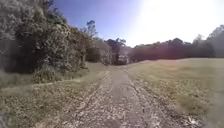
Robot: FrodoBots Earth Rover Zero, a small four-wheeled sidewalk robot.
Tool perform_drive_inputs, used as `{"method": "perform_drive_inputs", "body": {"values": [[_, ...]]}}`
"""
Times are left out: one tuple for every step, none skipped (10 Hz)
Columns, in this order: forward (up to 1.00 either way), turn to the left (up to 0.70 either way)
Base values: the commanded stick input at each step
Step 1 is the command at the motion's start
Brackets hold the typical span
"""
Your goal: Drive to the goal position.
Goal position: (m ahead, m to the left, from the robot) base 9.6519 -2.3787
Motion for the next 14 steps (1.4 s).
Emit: {"method": "perform_drive_inputs", "body": {"values": [[0.3,0.0],[0.3,0.0],[0.3,-0.05],[0.3,-0.45],[0.3,-0.6],[0.3,-0.6],[0.3,0.0],[0.3,0.0],[0.3,0.0],[0.3,0.0],[0.3,0.0],[0.3,0.0],[0.3,0.0],[0.3,0.0]]}}
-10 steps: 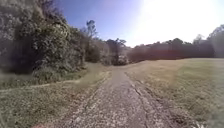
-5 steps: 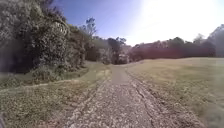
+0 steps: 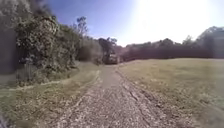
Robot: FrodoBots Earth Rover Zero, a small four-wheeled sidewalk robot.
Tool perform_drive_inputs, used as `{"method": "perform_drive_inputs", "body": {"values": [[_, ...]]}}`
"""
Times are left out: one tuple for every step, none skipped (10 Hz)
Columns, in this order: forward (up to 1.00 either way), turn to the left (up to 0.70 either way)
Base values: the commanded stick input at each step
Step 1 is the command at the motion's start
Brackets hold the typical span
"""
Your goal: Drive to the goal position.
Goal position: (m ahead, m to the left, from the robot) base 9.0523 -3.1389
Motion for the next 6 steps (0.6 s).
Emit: {"method": "perform_drive_inputs", "body": {"values": [[0.3,0.0],[0.3,0.0],[0.3,0.0],[0.3,0.0],[0.3,0.0],[0.3,0.48]]}}
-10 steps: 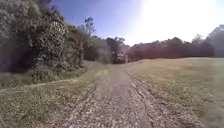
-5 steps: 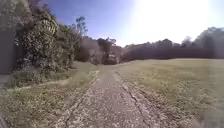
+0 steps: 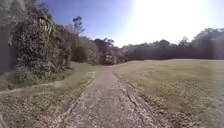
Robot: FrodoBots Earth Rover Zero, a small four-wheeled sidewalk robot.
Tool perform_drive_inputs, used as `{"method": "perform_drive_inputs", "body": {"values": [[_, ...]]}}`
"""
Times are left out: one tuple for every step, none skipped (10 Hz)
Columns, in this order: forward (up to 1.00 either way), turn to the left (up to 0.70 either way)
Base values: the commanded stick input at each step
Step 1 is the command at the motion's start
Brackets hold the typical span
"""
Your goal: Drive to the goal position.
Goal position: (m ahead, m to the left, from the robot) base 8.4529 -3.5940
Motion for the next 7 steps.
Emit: {"method": "perform_drive_inputs", "body": {"values": [[0.3,0.11],[0.3,0.0],[0.3,0.0],[0.3,0.0],[0.3,0.0],[0.3,0.0],[0.3,0.0]]}}
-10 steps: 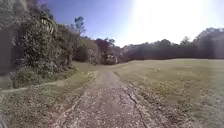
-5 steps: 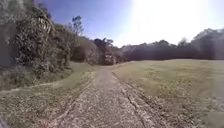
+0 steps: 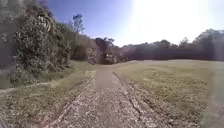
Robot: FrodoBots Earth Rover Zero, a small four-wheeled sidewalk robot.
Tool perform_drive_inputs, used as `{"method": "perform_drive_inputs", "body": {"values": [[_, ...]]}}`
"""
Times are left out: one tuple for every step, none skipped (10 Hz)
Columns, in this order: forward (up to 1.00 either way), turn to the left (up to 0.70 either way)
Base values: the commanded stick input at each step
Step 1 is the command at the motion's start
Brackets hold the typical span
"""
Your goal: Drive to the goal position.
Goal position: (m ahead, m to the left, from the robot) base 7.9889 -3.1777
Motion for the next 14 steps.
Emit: {"method": "perform_drive_inputs", "body": {"values": [[0.3,0.0],[0.3,0.0],[0.3,0.0],[0.3,0.0],[0.3,0.0],[0.3,0.0],[0.3,0.19],[0.3,0.57],[0.3,0.23],[0.3,0.0],[0.3,0.0],[0.3,0.0],[0.3,0.0],[0.3,0.0]]}}
